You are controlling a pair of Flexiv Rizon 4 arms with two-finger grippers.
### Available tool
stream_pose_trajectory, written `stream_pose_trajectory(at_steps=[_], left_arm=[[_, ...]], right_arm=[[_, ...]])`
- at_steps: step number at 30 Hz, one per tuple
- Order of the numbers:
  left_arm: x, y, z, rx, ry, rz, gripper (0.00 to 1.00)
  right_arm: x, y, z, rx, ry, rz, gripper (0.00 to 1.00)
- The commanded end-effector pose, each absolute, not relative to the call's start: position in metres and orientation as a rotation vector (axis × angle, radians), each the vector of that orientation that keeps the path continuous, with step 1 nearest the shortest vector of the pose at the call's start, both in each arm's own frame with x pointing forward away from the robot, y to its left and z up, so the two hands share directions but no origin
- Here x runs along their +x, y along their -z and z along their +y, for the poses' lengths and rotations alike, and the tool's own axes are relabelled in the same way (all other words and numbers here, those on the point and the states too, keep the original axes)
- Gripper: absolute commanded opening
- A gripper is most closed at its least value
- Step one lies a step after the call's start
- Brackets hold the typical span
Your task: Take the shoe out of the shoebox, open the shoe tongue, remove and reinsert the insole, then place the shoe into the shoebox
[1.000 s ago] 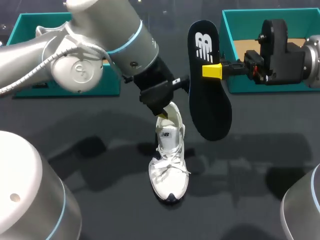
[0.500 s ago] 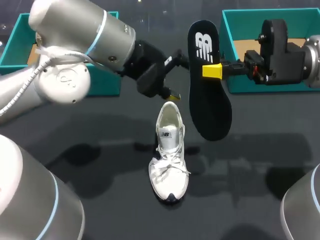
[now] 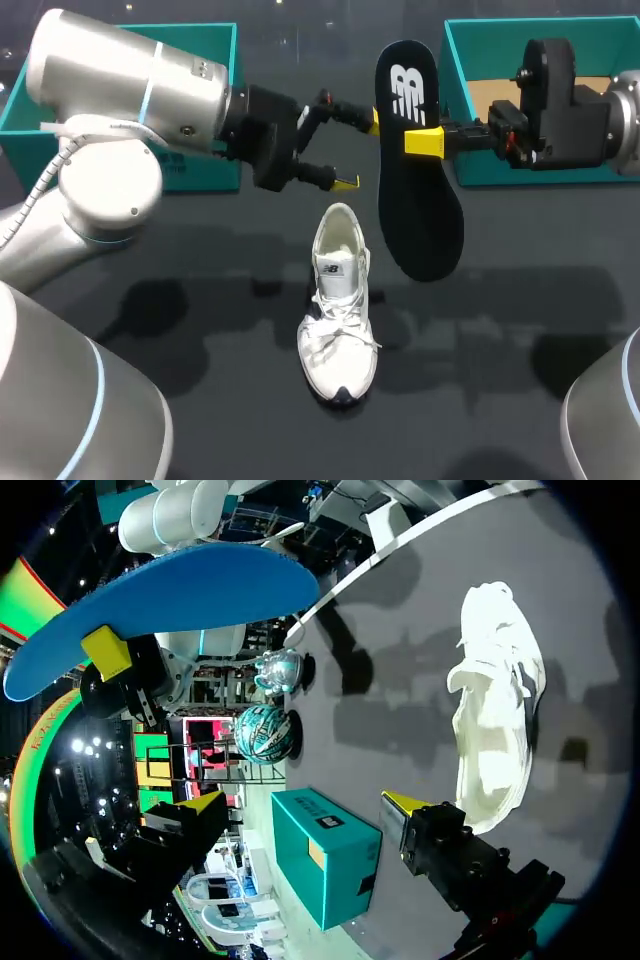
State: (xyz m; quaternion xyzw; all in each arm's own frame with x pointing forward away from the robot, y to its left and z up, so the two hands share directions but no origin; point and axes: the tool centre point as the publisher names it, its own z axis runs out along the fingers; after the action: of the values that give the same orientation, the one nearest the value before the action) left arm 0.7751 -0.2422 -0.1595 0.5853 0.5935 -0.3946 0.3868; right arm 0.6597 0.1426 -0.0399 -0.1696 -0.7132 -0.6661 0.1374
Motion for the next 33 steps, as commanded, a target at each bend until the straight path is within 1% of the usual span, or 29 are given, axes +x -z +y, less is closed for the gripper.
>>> stream_pose_trajectory(at_steps=[1, 4, 8, 13, 14, 23, 27, 33], left_arm=[[0.776, 0.160, -0.241, 1.373, 1.108, 1.357, 1.00], [0.773, 0.155, -0.238, 1.355, 1.111, 1.313, 1.00], [0.770, 0.151, -0.232, 1.320, 1.118, 1.284, 1.00], [0.772, 0.144, -0.226, 1.270, 1.111, 1.281, 1.00], [0.773, 0.142, -0.225, 1.270, 1.114, 1.283, 1.00], [0.774, 0.140, -0.225, 1.272, 1.109, 1.305, 1.00], [0.776, 0.145, -0.223, 1.250, 1.126, 1.302, 1.00], [0.781, 0.138, -0.229, 1.234, 1.147, 1.249, 1.00]], right_arm=[[0.660, 0.041, 0.145, -0.493, 1.927, -2.064, 0.00], [0.660, 0.041, 0.145, -0.493, 1.927, -2.064, 0.00], [0.687, 0.053, 0.137, -0.606, 1.842, -1.930, 0.00], [0.720, 0.067, 0.128, -0.673, 1.821, -1.805, 0.00], [0.724, 0.071, 0.125, -0.756, 1.773, -1.821, 0.00], [0.724, 0.071, 0.125, -0.756, 1.773, -1.821, 0.00], [0.742, 0.083, 0.126, -0.924, 1.673, -1.683, 0.00], [0.780, 0.103, 0.110, -1.202, 1.508, -1.506, 0.00]])
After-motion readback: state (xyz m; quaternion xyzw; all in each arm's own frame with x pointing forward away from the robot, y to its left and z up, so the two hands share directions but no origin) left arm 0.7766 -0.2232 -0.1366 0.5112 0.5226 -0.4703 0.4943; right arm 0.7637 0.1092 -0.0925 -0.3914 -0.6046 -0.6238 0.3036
